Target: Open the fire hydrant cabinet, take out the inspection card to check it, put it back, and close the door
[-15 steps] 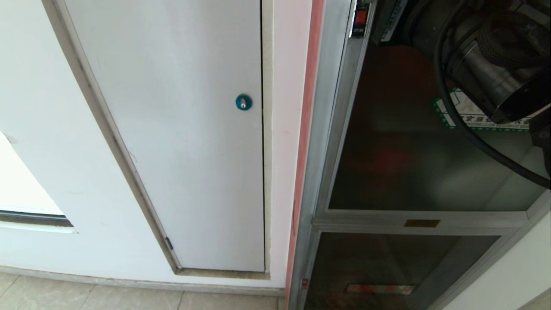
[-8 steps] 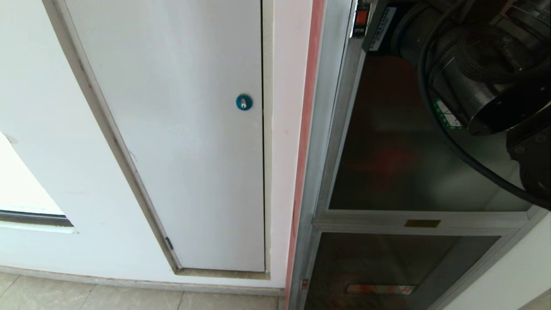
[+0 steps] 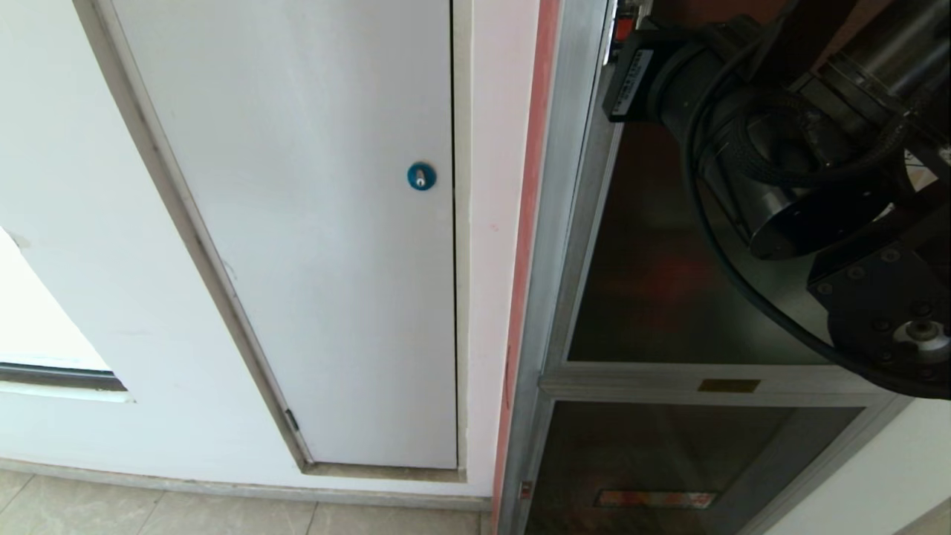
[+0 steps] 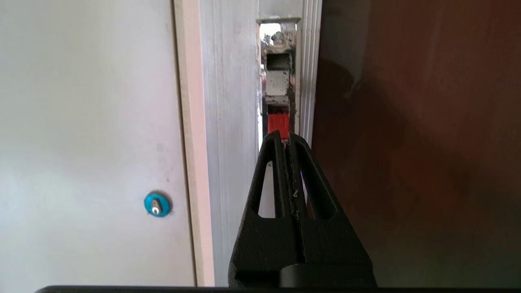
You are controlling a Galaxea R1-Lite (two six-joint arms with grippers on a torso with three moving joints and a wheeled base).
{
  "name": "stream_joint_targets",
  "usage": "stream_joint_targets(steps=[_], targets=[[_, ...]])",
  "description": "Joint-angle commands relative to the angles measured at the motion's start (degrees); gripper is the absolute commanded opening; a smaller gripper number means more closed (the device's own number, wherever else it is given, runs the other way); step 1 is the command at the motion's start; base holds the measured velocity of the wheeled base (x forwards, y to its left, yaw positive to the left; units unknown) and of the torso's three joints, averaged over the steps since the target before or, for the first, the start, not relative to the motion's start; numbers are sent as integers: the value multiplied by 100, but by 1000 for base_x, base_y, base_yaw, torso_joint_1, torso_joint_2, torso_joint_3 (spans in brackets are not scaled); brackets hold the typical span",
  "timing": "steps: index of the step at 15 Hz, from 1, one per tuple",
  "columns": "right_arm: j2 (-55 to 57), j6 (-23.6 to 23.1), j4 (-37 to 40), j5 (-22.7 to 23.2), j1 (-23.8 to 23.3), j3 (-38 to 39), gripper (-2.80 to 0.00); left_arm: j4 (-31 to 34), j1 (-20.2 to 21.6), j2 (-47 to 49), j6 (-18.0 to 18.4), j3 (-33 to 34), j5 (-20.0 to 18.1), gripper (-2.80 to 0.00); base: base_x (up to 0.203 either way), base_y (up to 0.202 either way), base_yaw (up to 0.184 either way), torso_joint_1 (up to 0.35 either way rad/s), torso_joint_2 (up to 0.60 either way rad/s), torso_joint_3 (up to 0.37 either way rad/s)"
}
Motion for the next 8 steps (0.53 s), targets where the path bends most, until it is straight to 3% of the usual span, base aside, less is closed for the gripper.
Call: stream_joint_targets(steps=[1,8], targets=[[27,-94,-196,34,1,88,-280,1,0,6,-2,9,0,-280,0,0,0,0,0,0],[-252,-118,-179,456,-14,387,-280,1,0,6,-2,9,0,-280,0,0,0,0,0,0]])
